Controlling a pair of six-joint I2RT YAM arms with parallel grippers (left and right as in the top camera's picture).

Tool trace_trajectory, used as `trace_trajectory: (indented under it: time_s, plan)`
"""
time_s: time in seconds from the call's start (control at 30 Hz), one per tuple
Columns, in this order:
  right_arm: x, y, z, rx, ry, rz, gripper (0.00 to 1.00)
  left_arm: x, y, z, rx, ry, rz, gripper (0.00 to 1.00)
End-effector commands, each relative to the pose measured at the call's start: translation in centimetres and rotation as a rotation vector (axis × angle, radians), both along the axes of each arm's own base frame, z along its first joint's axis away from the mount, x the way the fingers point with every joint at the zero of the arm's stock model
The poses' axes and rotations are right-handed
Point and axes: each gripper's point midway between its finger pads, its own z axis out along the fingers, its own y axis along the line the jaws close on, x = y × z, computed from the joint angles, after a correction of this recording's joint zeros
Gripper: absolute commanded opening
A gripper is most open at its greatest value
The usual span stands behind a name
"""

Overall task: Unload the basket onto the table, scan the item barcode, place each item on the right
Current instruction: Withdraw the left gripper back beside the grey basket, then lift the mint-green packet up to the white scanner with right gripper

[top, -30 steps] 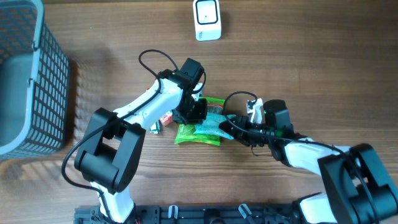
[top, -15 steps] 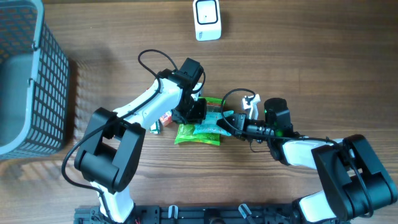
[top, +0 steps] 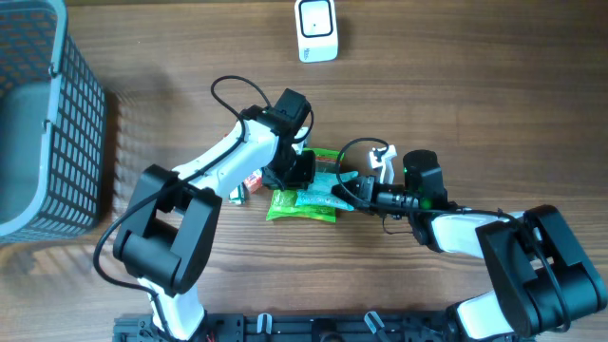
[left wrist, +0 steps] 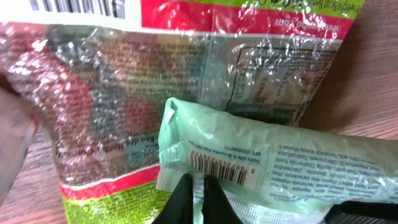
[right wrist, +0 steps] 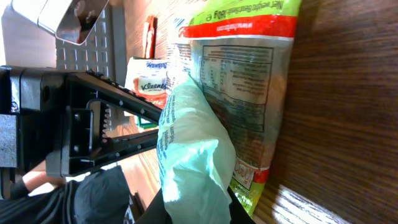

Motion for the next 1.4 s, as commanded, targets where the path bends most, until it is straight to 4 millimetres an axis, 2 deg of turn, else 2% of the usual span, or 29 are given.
trace_trajectory:
  time_s: [0.0,0.1,0.17,0.27,0.3,0.4,0.47,0.53,0.6,0.63,0.7,0.77,0.8,0.93,0.97,1.0,1.03,1.07,1.13,1.2,1.27,1.37]
  plan:
    - [-1.1,1.0,1.0,0.044,-0.045,0.101,0.11,0.6,1.8,1.7,0.087,-0.090,0.014,0.04]
    - [-1.3,1.0,1.1,0.049,-0.055,0.118,0.11,1.7,3.8,3.8,0.175,-0.196,0.032,0.04]
    - [-1.5,1.3,1.6,0.064,-0.102,0.156,0.08,1.9,3.8,4.9,0.162,-0.230,0.040,0.04]
    - [-1.3,1.5,2.6,0.074,-0.183,0.186,0.05,3.3,4.8,8.4,0.120,-0.311,0.095,0.04]
    - [-1.1,1.8,3.6,0.088,-0.239,0.214,0.04,4.2,5.9,10.8,0.094,-0.367,0.142,0.04]
    - [-1.1,2.3,6.6,0.151,-0.327,0.283,0.04,6.1,8.9,15.3,0.051,-0.489,0.252,0.04]
    - [-0.7,2.3,8.6,0.180,-0.358,0.304,0.04,7.2,11.6,17.7,0.034,-0.566,0.345,0.04]
    - [0.4,2.3,10.2,0.166,-0.380,0.296,0.05,8.2,15.3,20.0,0.023,-0.640,0.472,0.04]
    - [2.2,2.1,10.9,0.096,-0.379,0.236,0.04,8.8,18.3,21.1,0.034,-0.684,0.554,0.04]
    - [3.2,1.8,10.9,0.044,-0.379,0.195,0.04,8.9,19.1,21.3,0.039,-0.691,0.576,0.04]
    - [5.9,0.2,10.7,-0.150,-0.422,0.101,0.05,9.1,21.3,21.3,0.060,-0.693,0.634,0.04]
    - [7.3,-0.9,11.6,-0.277,-0.476,0.084,0.04,9.0,22.7,21.2,0.074,-0.691,0.669,0.06]
    - [7.8,-1.4,12.3,-0.338,-0.498,0.092,0.04,9.0,23.2,21.2,0.079,-0.692,0.682,0.14]
    - [9.0,-4.3,15.4,-0.595,-0.482,0.090,0.04,9.0,24.5,21.2,0.091,-0.694,0.715,0.12]
    - [9.0,-5.4,16.7,-0.670,-0.478,0.095,0.04,9.1,24.7,21.3,0.092,-0.698,0.720,0.14]
    - [8.9,-6.3,18.0,-0.732,-0.479,0.101,0.04,9.1,24.9,21.4,0.092,-0.703,0.723,0.18]
    - [8.8,-7.0,19.4,-0.780,-0.490,0.105,0.04,9.2,24.9,21.5,0.092,-0.708,0.725,0.29]
    - [8.8,-7.7,20.9,-0.824,-0.502,0.102,0.04,9.3,25.0,21.5,0.094,-0.713,0.726,0.50]
    - [8.6,-8.3,24.1,-0.866,-0.559,0.115,0.04,9.3,25.0,21.6,0.093,-0.715,0.726,1.00]
    - [8.5,-7.8,26.8,-0.851,-0.618,0.138,0.04,9.3,25.0,21.5,0.094,-0.711,0.726,1.00]
    - [8.6,-7.6,28.4,-0.849,-0.634,0.160,0.04,9.3,25.0,21.5,0.094,-0.711,0.726,1.00]
    - [9.2,-7.4,29.2,-0.875,-0.600,0.225,0.04,9.3,25.0,21.5,0.094,-0.711,0.726,1.00]
